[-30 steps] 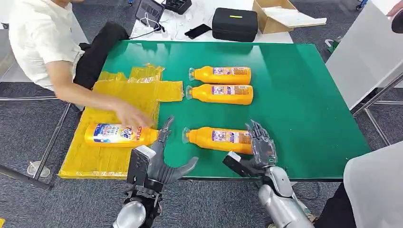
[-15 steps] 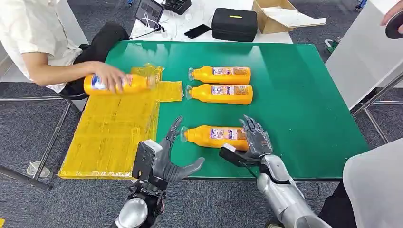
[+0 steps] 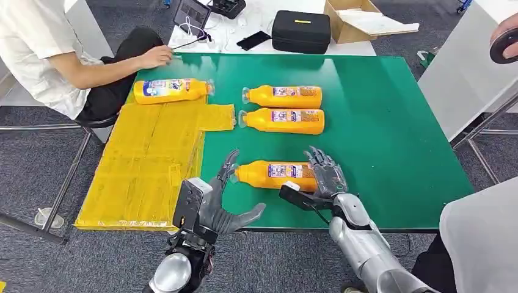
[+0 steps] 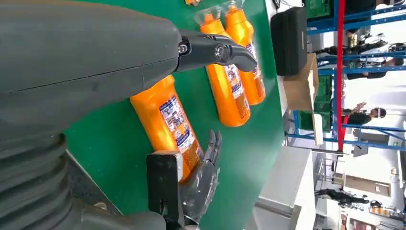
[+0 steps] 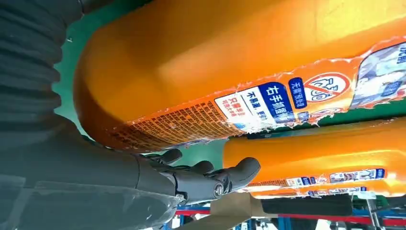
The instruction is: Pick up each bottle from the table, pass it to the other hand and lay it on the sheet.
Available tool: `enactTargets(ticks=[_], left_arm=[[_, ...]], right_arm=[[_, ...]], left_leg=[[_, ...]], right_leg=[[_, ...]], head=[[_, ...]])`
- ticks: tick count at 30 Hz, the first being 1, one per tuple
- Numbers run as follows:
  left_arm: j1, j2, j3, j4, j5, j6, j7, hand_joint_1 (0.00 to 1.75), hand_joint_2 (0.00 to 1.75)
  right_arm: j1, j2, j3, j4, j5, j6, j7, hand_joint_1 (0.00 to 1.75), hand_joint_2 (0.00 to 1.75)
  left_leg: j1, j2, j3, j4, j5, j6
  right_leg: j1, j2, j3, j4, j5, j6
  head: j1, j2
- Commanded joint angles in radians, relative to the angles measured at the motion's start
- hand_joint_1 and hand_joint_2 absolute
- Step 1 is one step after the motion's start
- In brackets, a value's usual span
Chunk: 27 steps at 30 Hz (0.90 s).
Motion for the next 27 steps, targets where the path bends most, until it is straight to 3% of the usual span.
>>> enactTargets(ticks=[1,5,11,12,13,14,19,24,27], left_arm=[[-0.037,0.017,-0.028,0.054,0.007,-0.004,0.004,0.00,1.75],[-0.037,0.017,-0.028,0.054,0.007,-0.004,0.004,0.00,1.75],[-0.042,0.011,-0.031,0.076,0.020,-0.029,0.034,0.00,1.75],[-0.043,0.011,-0.031,0.077,0.020,-0.030,0.035,0.00,1.75],[-0.045,0.008,-0.032,0.079,0.022,-0.033,0.037,0.00,1.75],[-0.047,0.005,-0.032,0.081,0.023,-0.035,0.041,0.00,1.75],[-0.061,0.001,-0.031,0.104,0.032,-0.037,0.045,0.00,1.75],[-0.064,0.001,-0.035,0.105,0.041,-0.036,0.036,0.00,1.75],[-0.063,0.005,-0.037,0.097,0.042,-0.034,0.031,0.00,1.75]], right_arm=[[-0.024,-0.008,0.035,0.079,0.000,0.008,0.004,0.00,1.75],[-0.024,-0.008,0.035,0.079,0.000,0.008,0.004,0.00,1.75],[-0.039,-0.014,0.066,0.108,-0.044,0.150,0.032,0.00,1.75],[-0.042,-0.016,0.068,0.115,-0.050,0.166,0.036,0.47,1.75],[-0.050,-0.024,0.076,0.138,-0.064,0.215,0.046,1.52,1.75],[-0.056,-0.030,0.084,0.157,-0.074,0.252,0.056,1.71,1.75],[-0.040,-0.042,0.049,0.220,-0.151,0.337,0.044,1.75,1.75],[-0.029,-0.046,0.038,0.262,-0.182,0.303,0.006,1.75,1.75],[-0.027,-0.043,0.030,0.242,-0.200,0.299,-0.013,1.75,1.75]], left_leg=[[0.000,0.000,0.004,-0.001,-0.001,0.001],[-0.001,0.000,0.005,-0.001,-0.001,0.001],[0.000,0.000,0.005,-0.001,-0.001,0.001],[-0.001,0.000,0.007,-0.001,-0.001,0.001],[-0.001,0.000,0.006,-0.001,-0.001,0.001],[-0.001,0.000,0.008,-0.001,-0.001,0.001],[0.000,0.000,0.011,-0.002,-0.001,0.001],[0.000,-0.004,0.016,-0.003,0.000,0.002],[0.000,0.000,0.021,-0.002,-0.002,0.001]], right_leg=[[0.000,-0.001,0.005,-0.001,-0.001,-0.001],[0.000,-0.002,0.005,-0.001,-0.001,-0.002],[0.000,-0.002,0.005,-0.001,-0.001,-0.002],[0.000,-0.002,0.007,-0.001,-0.002,-0.002],[0.000,-0.001,0.006,-0.001,-0.001,-0.001],[0.000,-0.002,0.007,-0.001,-0.002,-0.002],[0.001,-0.003,0.010,-0.003,0.000,-0.003],[0.001,-0.007,0.015,-0.005,0.000,-0.003],[0.001,-0.002,0.020,-0.004,-0.001,-0.002]], head=[[0.000,0.000],[0.000,0.000],[0.000,0.000],[0.000,0.000],[0.000,0.000],[0.000,0.000],[0.000,0.000],[0.000,0.000],[0.000,0.000]])
